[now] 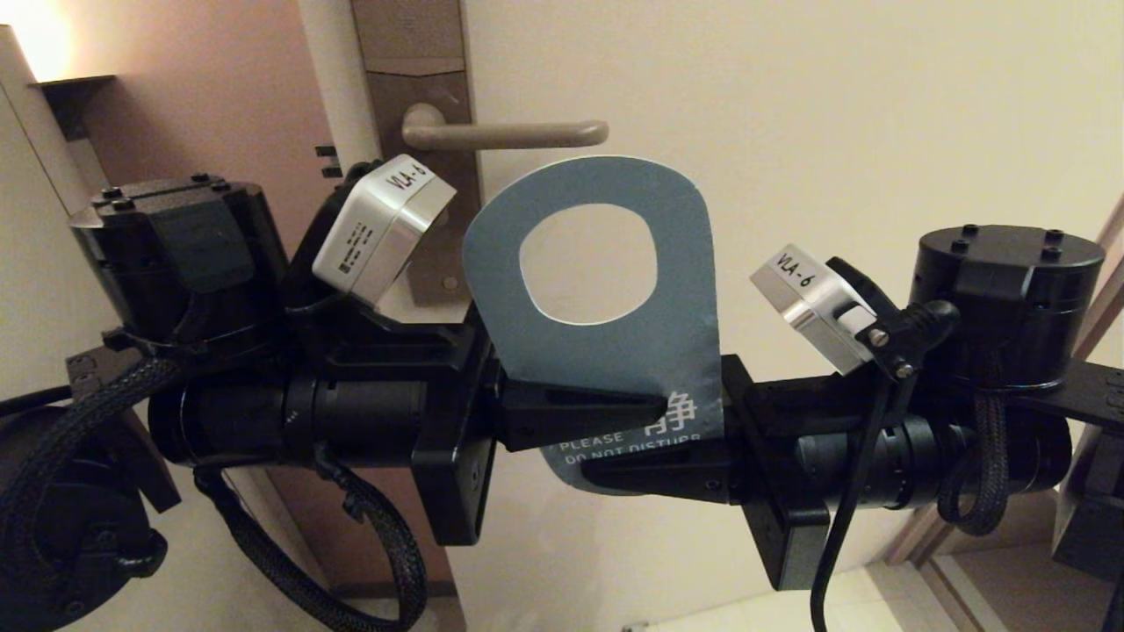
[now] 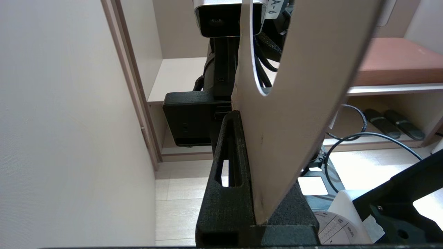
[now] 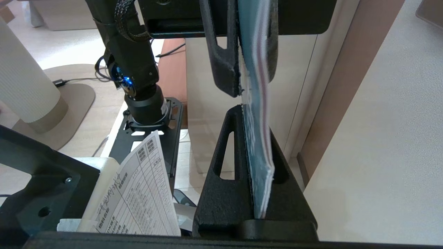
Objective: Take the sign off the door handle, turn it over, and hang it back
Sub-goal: Hand it to the other hand
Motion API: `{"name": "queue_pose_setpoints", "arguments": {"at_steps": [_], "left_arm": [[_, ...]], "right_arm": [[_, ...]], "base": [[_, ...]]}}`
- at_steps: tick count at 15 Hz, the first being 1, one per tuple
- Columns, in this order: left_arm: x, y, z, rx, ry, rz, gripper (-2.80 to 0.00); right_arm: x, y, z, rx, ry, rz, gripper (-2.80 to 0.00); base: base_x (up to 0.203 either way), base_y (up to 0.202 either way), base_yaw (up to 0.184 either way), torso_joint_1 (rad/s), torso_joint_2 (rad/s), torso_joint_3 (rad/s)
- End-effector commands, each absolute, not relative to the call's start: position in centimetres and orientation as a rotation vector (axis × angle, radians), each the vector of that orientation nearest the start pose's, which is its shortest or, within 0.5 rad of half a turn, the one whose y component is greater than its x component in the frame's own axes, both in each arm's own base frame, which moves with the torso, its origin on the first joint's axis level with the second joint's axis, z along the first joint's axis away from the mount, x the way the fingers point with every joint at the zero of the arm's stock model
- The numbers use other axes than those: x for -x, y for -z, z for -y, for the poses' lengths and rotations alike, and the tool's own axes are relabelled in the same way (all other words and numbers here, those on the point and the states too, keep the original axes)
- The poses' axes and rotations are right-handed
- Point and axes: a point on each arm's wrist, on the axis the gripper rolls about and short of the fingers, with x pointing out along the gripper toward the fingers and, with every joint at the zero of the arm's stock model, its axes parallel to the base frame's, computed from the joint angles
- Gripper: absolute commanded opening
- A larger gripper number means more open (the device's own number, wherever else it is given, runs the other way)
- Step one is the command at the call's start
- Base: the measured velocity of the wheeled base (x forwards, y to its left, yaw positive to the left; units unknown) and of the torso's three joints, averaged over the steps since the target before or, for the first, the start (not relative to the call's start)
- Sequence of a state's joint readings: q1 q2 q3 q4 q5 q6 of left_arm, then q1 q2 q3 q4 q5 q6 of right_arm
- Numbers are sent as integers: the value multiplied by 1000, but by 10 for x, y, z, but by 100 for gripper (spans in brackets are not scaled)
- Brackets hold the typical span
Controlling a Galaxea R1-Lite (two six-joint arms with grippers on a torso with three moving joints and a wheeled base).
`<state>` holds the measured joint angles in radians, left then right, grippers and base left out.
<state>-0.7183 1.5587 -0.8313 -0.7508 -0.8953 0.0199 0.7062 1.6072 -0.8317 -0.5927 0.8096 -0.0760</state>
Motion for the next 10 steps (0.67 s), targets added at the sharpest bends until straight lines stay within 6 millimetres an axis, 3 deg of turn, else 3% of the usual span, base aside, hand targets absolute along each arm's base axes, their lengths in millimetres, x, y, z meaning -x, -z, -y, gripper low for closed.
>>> {"name": "queue_pose_setpoints", "arguments": {"at_steps": [1, 2, 10], "left_arm": [[-193, -242, 192, -18, 1616, 43, -280], [-193, -242, 192, -18, 1616, 43, 0], [-192, -240, 191, -15, 1615, 34, 0]], "right_arm": [[-204, -214, -196, 50, -1522, -139, -280], [-204, -214, -196, 50, -1524, -141, -280], [-203, -212, -195, 50, -1522, -149, -280]], "base": [[0, 0, 0, 0, 0, 0], [0, 0, 0, 0, 0, 0], [0, 0, 0, 0, 0, 0]]}}
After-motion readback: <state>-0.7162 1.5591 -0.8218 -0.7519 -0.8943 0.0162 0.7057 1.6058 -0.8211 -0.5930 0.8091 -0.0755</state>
